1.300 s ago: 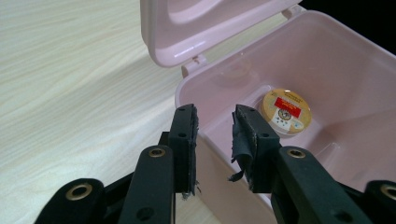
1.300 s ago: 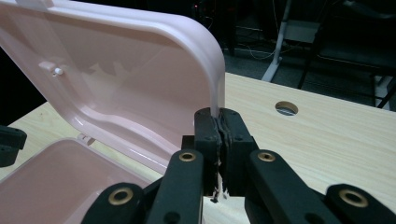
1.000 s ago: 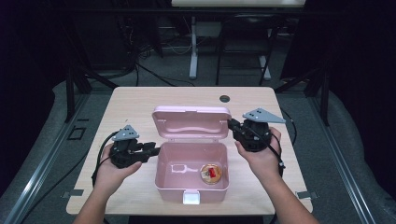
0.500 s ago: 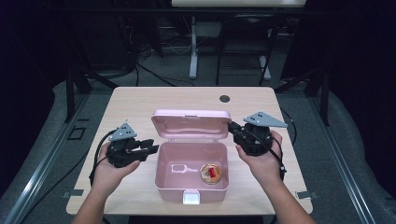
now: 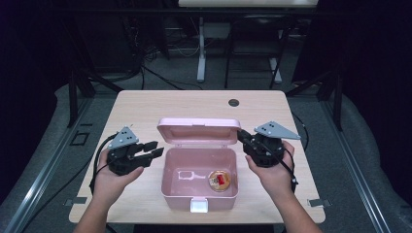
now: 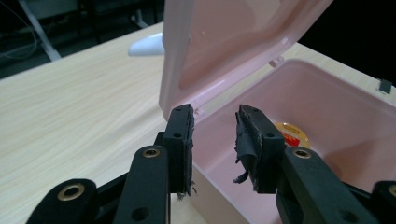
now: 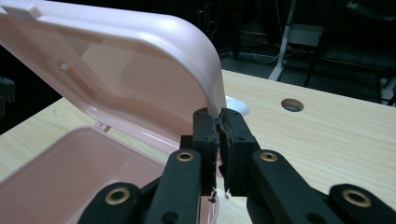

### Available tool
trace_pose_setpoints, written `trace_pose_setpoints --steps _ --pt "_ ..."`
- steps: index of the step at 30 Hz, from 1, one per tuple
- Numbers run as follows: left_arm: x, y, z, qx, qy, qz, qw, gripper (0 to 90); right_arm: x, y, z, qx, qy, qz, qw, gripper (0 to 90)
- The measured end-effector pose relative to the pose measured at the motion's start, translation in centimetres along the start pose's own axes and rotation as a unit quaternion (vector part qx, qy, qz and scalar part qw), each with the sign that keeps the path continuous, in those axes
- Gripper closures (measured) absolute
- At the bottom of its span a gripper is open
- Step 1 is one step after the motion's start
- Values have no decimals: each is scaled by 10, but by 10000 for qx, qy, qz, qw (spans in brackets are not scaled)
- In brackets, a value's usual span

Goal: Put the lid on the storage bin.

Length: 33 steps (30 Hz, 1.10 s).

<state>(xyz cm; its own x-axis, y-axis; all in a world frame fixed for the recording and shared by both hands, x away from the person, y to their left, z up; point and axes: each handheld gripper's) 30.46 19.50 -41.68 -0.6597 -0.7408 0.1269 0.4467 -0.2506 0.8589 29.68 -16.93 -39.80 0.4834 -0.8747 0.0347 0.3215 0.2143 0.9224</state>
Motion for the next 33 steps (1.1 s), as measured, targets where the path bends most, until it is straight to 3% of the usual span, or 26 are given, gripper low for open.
trace_pose_setpoints --steps 8,17,25,33 --pt "5 4 6 198 126 -60 9997 679 -2 -8 5 111 68 -158 9998 843" --pt "7 5 11 486 321 -29 9983 708 -5 -13 9 119 61 -106 9999 841" --pt "9 8 15 683 315 -13 9972 797 -7 -16 11 145 91 -147 9997 838" --pt "15 8 14 762 352 -94 9964 817 -7 -19 13 158 127 -183 9996 836"
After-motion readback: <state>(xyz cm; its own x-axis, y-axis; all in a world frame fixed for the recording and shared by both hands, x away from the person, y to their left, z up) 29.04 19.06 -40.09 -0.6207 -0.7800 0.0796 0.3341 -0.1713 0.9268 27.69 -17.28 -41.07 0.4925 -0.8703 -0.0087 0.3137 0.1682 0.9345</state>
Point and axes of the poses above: each handheld gripper's, and its own axes: z roughly backward along the jaws, y roughly out of its top, x roughly to its right, and after that the axes turned 6 degrees about z, right-handed
